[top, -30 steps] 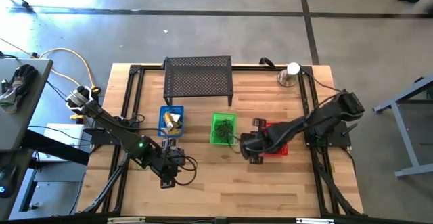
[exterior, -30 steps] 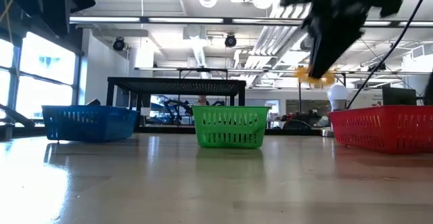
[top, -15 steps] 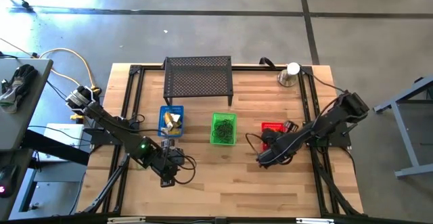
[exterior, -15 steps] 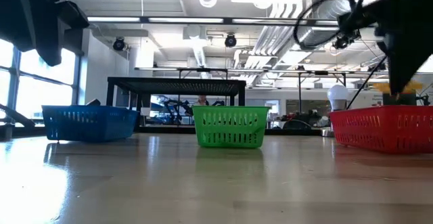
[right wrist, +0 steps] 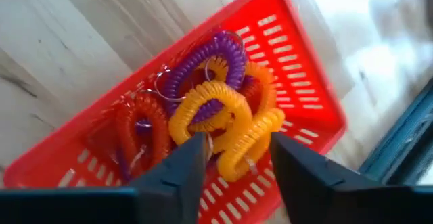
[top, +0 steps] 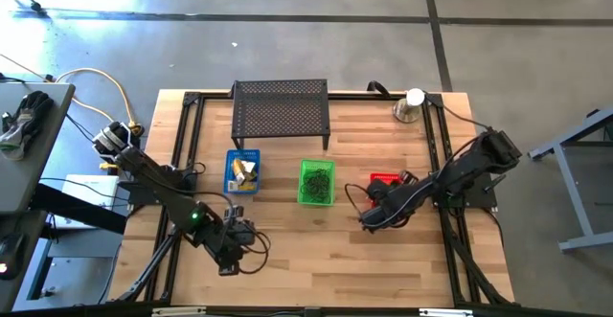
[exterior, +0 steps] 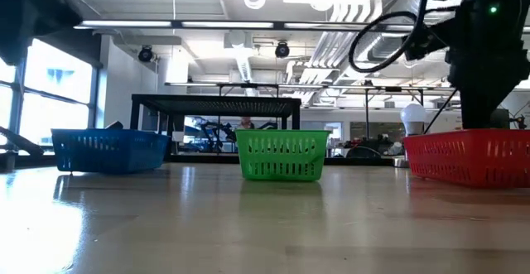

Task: Pick & Place Office Desk Supplies
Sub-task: Put the green rubber band into the green bin

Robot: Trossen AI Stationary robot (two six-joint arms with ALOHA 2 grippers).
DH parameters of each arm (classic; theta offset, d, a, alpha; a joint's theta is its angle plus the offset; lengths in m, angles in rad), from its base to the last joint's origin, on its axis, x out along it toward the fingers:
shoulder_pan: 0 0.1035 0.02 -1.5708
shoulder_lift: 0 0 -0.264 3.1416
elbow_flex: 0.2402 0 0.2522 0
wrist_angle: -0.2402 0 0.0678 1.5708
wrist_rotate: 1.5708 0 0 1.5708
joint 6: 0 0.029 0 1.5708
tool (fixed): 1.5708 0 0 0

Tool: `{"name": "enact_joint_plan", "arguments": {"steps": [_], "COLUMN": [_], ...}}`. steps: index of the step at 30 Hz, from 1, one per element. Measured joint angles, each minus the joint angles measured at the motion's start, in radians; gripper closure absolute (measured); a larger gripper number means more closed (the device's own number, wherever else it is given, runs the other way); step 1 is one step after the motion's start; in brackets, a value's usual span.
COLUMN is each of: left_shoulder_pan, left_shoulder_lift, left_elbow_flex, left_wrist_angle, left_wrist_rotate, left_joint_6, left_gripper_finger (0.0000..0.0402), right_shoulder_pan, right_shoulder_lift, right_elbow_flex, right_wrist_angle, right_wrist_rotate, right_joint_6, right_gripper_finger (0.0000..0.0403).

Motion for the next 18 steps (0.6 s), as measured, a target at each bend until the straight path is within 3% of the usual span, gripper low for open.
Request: {"name": "enact_joint_plan", "arguments": {"steps": [2,7,13,16,18], "left_shoulder_pan": [-0.002,0.027,0.006,-0.018,-0.038], "left_shoulder_lift": [-0.002,-0.013,-0.013,-0.006,-0.004], "left_elbow_flex": [0.0,0.0,0.0,-0.021,-0.057], "left_wrist_angle": [-0.005,-0.055,-0.249,-0.319,-0.319], "left_wrist_rotate": [0.062,0.289,0.266,0.211,0.249], "left_joint_6": [-0.078,-0.299,-0.495,-0.547,-0.544], "left_gripper_finger": [0.0238,0.0238,0.0238,0.0238,0.0238], "right_shoulder_pan": [0.003,0.07,0.158,0.189,0.202], "right_shoulder_lift": [0.0,0.0,-0.001,-0.001,-0.001], "right_elbow_flex": [0.029,0.113,0.136,0.136,0.136], "right_wrist_angle": [-0.023,-0.062,0.113,0.224,0.3], "right_wrist_rotate": [0.026,0.247,0.451,0.497,0.505], "right_joint_6": [-0.019,0.057,0.032,-0.042,-0.101], "right_gripper_finger": [0.0223,0.0192,0.0188,0.0188,0.0188]}}
